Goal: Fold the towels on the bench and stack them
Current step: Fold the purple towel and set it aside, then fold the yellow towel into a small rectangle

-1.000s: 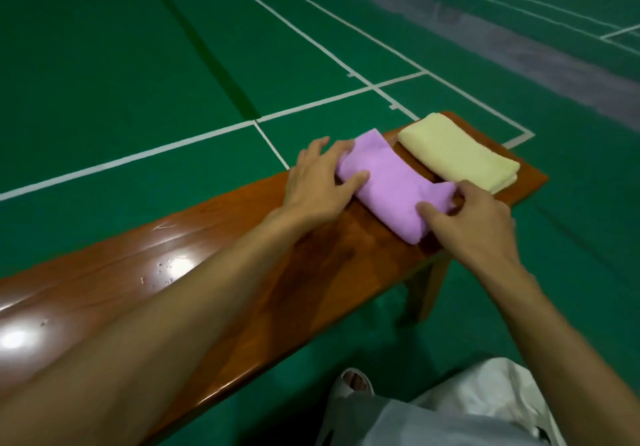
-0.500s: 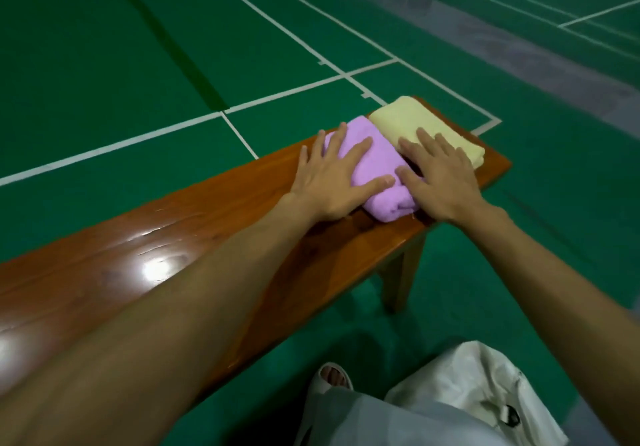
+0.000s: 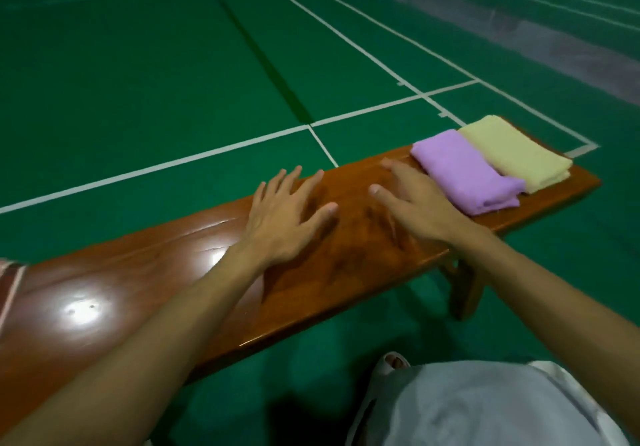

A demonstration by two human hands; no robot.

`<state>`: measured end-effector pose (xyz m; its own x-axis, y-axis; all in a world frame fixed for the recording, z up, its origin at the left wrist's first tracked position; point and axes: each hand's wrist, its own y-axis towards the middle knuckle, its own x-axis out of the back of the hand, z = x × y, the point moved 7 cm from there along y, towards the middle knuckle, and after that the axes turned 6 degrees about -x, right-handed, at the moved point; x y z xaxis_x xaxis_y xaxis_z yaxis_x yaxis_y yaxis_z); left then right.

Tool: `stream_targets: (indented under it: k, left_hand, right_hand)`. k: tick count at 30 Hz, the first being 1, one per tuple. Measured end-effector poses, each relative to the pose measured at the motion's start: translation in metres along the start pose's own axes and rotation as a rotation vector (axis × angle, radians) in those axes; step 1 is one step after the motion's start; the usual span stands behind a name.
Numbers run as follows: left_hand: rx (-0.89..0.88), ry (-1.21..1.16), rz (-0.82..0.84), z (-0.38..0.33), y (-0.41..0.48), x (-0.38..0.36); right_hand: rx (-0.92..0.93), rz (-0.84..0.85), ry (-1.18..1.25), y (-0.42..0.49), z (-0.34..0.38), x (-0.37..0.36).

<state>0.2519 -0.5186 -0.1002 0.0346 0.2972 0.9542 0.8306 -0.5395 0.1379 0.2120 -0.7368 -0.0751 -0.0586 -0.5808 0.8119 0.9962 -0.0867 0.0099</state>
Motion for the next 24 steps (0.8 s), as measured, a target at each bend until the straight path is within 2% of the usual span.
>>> stream_targets:
  k: [6,11,15,20,24]
  left_hand:
    - [0.25,-0.018,-0.015,0.103,-0.136,0.054]
    - [0.412,0.1,-0.086,0.19,-0.253,0.116]
    - [0.473,0.138,-0.044,0.232,-0.331,0.132]
    - [0.606,0.177,-0.096,0.289,-0.405,0.149]
    - [0.734,0.188,-0.189,0.334,-0.461,0.167]
  right_hand:
    - [0.182,0.2,0.025,-0.04,0.144,-0.12]
    - [0.365,0.253,0.065,-0.079,0.249,-0.208]
    - [0.421,0.317,0.118,-0.107,0.336,-0.275]
    - [0.445,0.369,0.074,-0.134,0.416,-0.337]
    - [0.422,0.291,0.064,-0.144,0.444,-0.362]
